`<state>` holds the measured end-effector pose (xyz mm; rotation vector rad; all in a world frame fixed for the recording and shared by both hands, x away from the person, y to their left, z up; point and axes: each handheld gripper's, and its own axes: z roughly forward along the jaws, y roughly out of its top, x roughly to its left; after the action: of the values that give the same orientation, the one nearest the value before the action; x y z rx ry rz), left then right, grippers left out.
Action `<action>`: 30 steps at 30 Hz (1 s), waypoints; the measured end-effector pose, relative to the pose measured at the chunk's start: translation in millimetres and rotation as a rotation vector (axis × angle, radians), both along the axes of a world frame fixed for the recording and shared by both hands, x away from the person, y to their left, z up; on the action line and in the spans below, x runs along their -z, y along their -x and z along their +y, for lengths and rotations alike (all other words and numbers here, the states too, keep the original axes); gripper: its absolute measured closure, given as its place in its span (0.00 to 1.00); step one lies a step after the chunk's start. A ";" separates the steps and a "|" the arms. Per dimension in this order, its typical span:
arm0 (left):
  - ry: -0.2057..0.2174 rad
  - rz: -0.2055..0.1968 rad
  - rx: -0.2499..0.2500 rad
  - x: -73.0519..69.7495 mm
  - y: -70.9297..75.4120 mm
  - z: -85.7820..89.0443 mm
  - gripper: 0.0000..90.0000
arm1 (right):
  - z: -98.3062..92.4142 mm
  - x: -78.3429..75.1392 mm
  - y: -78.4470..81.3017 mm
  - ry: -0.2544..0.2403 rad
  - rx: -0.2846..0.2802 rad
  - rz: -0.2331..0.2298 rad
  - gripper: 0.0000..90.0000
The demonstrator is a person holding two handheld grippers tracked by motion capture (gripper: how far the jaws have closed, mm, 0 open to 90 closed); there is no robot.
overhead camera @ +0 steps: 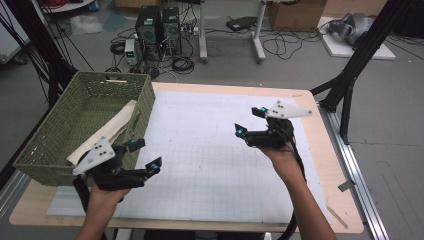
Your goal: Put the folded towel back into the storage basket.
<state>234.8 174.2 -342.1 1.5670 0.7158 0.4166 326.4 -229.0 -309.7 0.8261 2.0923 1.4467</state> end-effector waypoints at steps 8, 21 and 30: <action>-0.037 0.001 0.107 17.4 -2.3 -35.0 0.19 | -47.8 27.2 42.4 0.031 0.153 0.011 0.20; -0.056 0.026 0.162 49.1 -4.0 -59.4 0.20 | -85.5 74.1 103.8 0.026 0.284 0.012 0.20; -0.075 0.032 0.157 62.6 -2.6 -62.9 0.22 | -90.6 95.7 111.4 0.051 0.317 0.034 0.20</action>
<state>237.5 111.2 -404.7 1.6906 0.6019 0.3057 215.0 -319.7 -405.4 1.1107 1.9077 1.2130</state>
